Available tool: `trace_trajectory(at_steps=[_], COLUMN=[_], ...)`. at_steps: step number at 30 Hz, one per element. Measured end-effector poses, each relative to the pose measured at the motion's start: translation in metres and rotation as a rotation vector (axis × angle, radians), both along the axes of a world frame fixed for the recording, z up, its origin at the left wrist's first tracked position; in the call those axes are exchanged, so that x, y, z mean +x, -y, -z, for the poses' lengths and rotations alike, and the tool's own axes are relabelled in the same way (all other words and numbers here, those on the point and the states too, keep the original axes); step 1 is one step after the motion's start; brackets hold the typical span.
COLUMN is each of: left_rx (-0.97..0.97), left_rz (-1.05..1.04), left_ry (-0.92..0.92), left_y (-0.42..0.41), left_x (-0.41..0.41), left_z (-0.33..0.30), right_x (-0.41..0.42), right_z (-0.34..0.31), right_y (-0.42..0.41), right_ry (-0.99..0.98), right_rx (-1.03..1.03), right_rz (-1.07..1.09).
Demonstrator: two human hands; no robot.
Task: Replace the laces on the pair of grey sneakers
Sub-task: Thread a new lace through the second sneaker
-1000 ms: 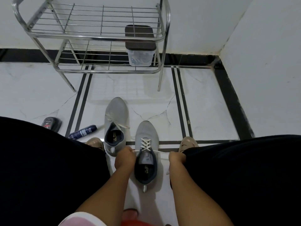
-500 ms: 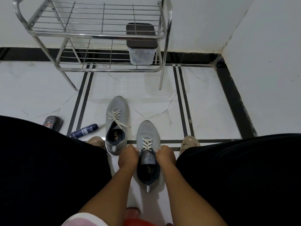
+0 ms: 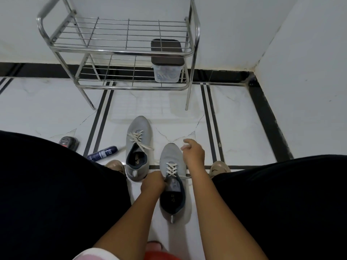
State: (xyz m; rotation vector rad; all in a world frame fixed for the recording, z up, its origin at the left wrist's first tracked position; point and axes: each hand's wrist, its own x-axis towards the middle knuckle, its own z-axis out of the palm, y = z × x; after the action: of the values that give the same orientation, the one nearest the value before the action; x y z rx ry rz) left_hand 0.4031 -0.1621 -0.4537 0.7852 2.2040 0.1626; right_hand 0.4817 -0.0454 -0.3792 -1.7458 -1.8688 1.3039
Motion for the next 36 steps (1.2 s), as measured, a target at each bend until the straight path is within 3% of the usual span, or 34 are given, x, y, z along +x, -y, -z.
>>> trace_trajectory(at_steps=[2,7,14,25,36], left_rx=[0.018,0.127,0.172,0.193,0.182], left_rz=[-0.046,-0.262,-0.345,-0.402,-0.446], left_ry=[0.027,0.206,0.321,0.384,0.408], left_y=[0.003,0.015,0.020,0.019,0.017], left_x=[-0.004,-0.011,-0.015,-0.015,-0.016], left_z=[0.001,0.017,0.041,0.036,0.045], right_x=[-0.001,0.010,0.011,0.010,0.006], right_z=[0.008,0.039,0.038,0.036,0.041], right_y=[0.015,0.060,0.076,0.080,0.083], right_ry=[0.057,0.425,0.373,0.462,0.417], right_rx=[-0.048,-0.085,-0.151,-0.050,-0.092], right_rz=[-0.051,-0.228,-0.191,-0.273,-0.108])
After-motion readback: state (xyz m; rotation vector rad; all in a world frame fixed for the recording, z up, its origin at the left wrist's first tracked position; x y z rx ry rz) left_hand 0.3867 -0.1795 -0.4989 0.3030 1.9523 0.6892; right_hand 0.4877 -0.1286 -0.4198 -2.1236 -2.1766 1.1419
